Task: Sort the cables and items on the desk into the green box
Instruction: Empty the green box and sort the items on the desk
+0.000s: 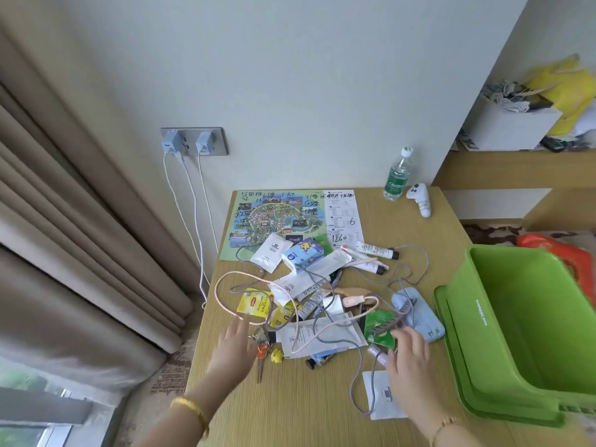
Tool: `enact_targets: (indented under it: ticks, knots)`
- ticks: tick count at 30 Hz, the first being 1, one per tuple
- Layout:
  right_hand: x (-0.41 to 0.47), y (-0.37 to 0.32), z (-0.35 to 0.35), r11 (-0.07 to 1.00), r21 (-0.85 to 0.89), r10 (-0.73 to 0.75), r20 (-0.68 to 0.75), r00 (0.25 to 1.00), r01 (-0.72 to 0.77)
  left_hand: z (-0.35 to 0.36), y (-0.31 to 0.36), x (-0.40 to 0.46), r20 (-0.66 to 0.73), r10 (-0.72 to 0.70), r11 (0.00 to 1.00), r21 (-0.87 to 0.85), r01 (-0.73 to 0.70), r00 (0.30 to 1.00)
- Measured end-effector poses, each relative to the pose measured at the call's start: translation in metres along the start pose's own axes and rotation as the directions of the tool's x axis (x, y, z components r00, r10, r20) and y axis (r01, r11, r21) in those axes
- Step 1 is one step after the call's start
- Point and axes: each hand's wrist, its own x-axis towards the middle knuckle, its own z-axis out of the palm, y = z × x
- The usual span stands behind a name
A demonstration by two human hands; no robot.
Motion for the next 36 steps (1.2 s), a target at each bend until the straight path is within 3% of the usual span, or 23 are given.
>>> enact_targets:
  ticks: [3, 7, 11, 13, 18, 22, 29, 36]
  knots:
    - [0.055, -0.018, -0.005, 0.997, 0.031, -0.075, 0.008, 0.997, 0.075, -0.017, 0.026, 0.038, -0.026, 0.1, 0.994, -0.033, -0.1, 0.995]
    - [0.114, -0.045, 0.003, 0.976, 0.071, -0.213, 0.189, 0.958, 0.203, -0.018, 0.061, 0.073, 0.11, 0.183, 0.982, 0.03, -0.188, 0.977]
    - [0.158, -0.049, 0.015, 0.987, 0.145, 0.013, 0.332, 0.943, -0.065, -0.004, 0.086, 0.097, 0.192, 0.275, 0.946, 0.12, -0.3, 0.942]
    - [0.172, -0.043, 0.021, 0.995, 0.065, 0.046, 0.371, 0.928, -0.075, 0.001, 0.095, 0.108, 0.2, 0.293, 0.927, 0.18, -0.329, 0.935]
    - [0.186, -0.031, 0.032, 0.958, -0.225, -0.048, 0.481, 0.876, 0.176, 0.004, 0.113, 0.134, 0.24, 0.283, 0.868, 0.348, -0.354, 0.929]
    - [0.188, -0.035, 0.037, 0.935, -0.275, -0.007, 0.617, 0.787, 0.224, 0.011, 0.121, 0.141, 0.253, 0.25, 0.818, 0.462, -0.344, 0.935]
    - [0.193, -0.033, 0.041, 0.92, -0.333, 0.075, 0.668, 0.74, 0.207, 0.021, 0.126, 0.148, 0.278, 0.106, 0.91, 0.36, -0.206, 0.955]
    - [0.182, -0.031, 0.046, 0.952, -0.244, -0.025, 0.546, 0.837, 0.187, 0.036, 0.137, 0.144, 0.234, 0.064, 0.904, 0.398, -0.155, 0.97]
